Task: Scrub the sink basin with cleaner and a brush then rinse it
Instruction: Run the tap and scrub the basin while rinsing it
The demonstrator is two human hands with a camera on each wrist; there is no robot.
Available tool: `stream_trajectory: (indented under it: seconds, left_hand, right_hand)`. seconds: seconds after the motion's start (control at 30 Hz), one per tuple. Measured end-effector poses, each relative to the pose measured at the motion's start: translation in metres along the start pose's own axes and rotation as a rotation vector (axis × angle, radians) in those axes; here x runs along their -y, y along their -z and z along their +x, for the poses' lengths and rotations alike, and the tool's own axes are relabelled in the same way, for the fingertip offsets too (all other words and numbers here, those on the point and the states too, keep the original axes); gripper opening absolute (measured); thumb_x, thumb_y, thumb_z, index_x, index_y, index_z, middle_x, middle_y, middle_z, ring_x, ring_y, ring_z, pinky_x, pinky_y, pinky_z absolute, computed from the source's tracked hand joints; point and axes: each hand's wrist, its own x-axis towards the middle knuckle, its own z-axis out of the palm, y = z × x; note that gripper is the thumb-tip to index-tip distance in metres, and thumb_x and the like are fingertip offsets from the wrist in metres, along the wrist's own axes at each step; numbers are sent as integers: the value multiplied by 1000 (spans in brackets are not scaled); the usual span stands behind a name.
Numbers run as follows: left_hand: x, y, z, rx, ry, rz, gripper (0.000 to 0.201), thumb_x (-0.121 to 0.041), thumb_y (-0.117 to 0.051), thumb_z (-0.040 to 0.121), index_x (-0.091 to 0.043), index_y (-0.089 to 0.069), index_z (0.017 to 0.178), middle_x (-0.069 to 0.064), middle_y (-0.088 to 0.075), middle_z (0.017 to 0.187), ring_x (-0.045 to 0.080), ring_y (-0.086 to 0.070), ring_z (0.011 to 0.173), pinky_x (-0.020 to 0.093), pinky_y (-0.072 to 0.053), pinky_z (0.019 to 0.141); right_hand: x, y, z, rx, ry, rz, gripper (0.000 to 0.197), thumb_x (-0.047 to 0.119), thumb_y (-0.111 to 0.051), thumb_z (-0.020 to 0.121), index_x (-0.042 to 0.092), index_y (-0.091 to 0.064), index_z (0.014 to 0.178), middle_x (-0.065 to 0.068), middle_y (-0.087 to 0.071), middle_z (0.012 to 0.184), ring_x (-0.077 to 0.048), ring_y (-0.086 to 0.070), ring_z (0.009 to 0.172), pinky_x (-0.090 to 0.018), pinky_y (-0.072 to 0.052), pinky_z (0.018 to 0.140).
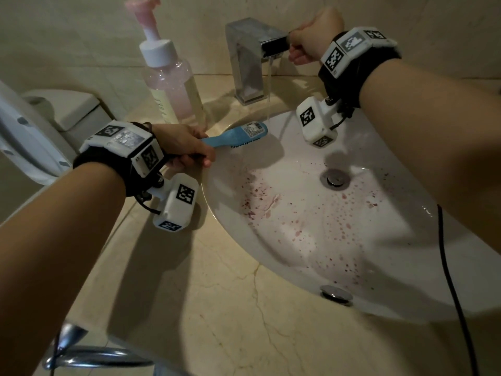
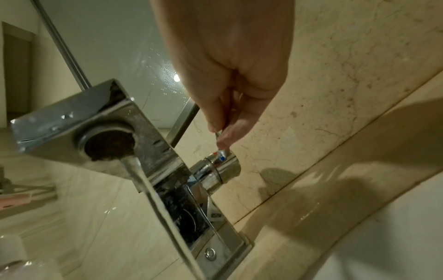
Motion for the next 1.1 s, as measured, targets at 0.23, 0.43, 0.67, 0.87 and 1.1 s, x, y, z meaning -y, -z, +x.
stream_trajectory:
  seconds: [0.23, 0.43, 0.67, 0.87, 1.1]
  left_hand:
    - [0, 0, -1, 5, 1, -2, 24, -1, -53, 86, -11, -48, 65, -7, -34, 33, 2, -24, 24, 8, -20, 29]
    - [0, 0, -1, 6, 4, -8, 27, 0, -53, 86, -12, -47, 63, -6, -32, 34, 3, -23, 24, 7, -20, 29]
    - [1, 0, 0, 5, 6, -12, 26, 0, -53, 86, -12, -47, 63, -6, -32, 35, 3, -23, 24, 7, -20, 29]
    - [0, 0, -2, 16, 4, -10, 28, -1, -53, 88, -11, -47, 63, -6, -33, 33, 3, -24, 23, 7, -20, 28]
    - [-1, -1, -4, 13, -12, -6, 26, 1, -52, 87, -11, -46, 64, -7, -33, 33, 2, -23, 23, 7, -20, 29]
  right_hand:
    - [1, 0, -3, -19, -19, 20, 36, 7, -39, 99, 14, -34, 64, 7, -39, 24, -3, -38, 20, -8, -31, 34]
    - [2, -3, -1, -17, -27, -18, 39, 9, -34, 102, 16, -30, 64, 6, -32, 19, -5, -33, 18, -11, -29, 33]
    - [1, 0, -2, -34, -40, -13, 34, 10, -41, 98, 14, -38, 64, 7, -47, 33, -2, -44, 26, -8, -37, 37]
    - [0, 7, 0, -96, 40, -155, 25, 17, -52, 90, 18, -49, 66, 4, -61, 59, -1, -58, 41, -11, -48, 49]
    - [-4, 8, 2, -82, 86, -174, 22, 17, -53, 89, 20, -50, 67, 3, -60, 68, 1, -58, 40, -13, -49, 53]
